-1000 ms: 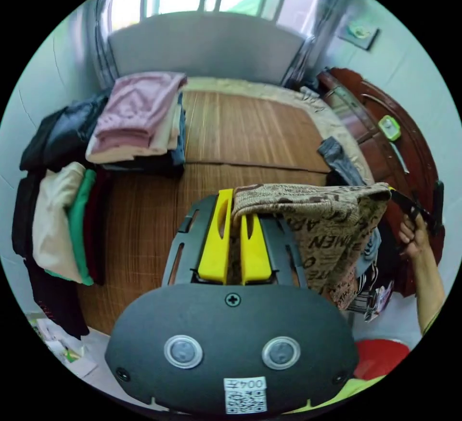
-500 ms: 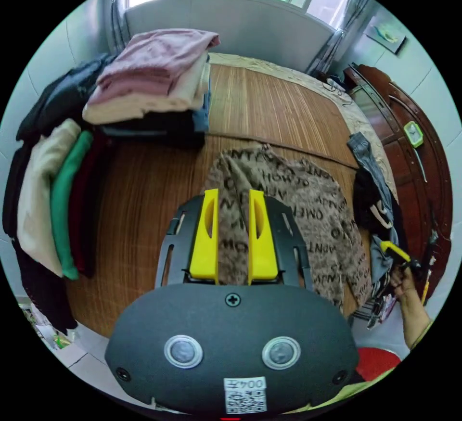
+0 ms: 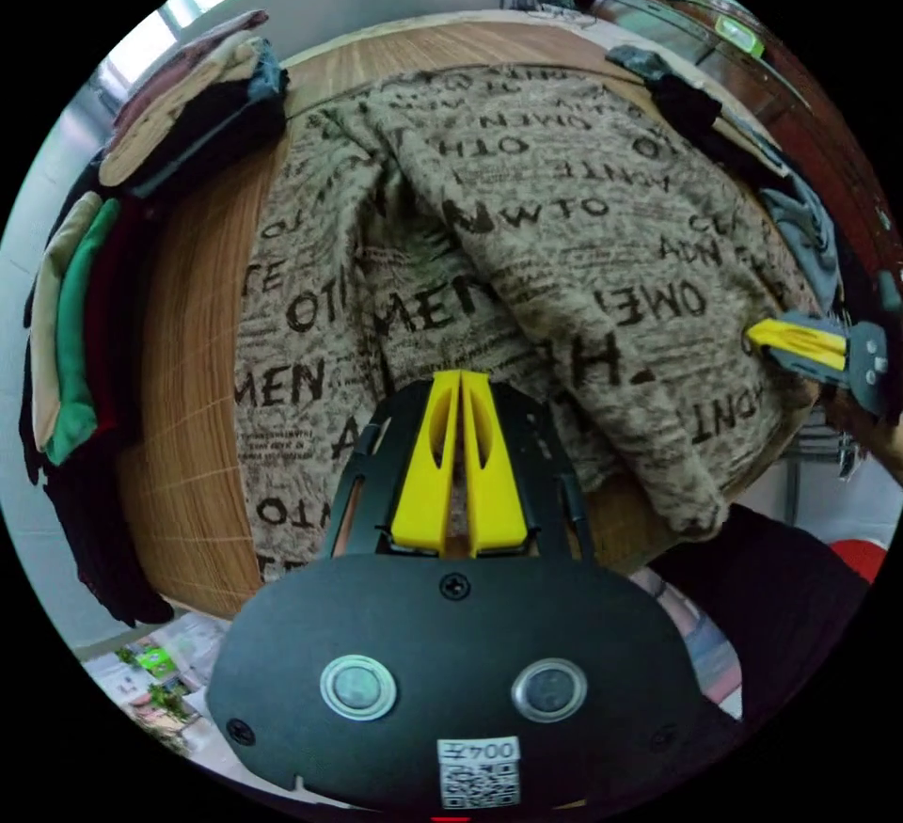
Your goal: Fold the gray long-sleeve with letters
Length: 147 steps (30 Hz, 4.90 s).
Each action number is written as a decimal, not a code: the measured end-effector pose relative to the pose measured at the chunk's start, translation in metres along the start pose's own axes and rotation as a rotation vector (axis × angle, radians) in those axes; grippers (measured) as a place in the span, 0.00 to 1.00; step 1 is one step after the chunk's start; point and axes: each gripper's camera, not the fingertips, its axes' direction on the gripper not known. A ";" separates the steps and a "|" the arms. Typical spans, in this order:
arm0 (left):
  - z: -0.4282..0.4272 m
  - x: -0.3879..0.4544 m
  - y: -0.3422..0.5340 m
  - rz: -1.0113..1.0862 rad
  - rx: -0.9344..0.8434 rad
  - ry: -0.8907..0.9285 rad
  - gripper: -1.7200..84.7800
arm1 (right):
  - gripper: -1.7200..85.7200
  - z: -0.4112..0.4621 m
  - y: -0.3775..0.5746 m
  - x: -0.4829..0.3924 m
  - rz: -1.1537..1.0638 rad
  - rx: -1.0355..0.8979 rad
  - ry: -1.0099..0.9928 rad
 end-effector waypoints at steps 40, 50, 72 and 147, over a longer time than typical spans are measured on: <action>-0.066 -0.239 0.232 -0.334 0.030 0.097 0.25 | 0.01 0.065 -0.147 -0.172 -0.196 -0.250 -0.010; -0.069 -0.239 0.243 -0.278 0.001 0.047 0.22 | 0.02 0.073 -0.156 -0.183 -0.222 -0.306 -0.027; -0.116 -0.409 0.251 -0.418 -0.059 -0.105 0.16 | 0.01 0.067 -0.106 -0.166 -0.127 -0.305 -0.033; 0.020 -0.061 0.009 -0.109 -0.197 0.319 0.03 | 0.04 0.002 0.386 0.354 1.272 -0.119 -0.202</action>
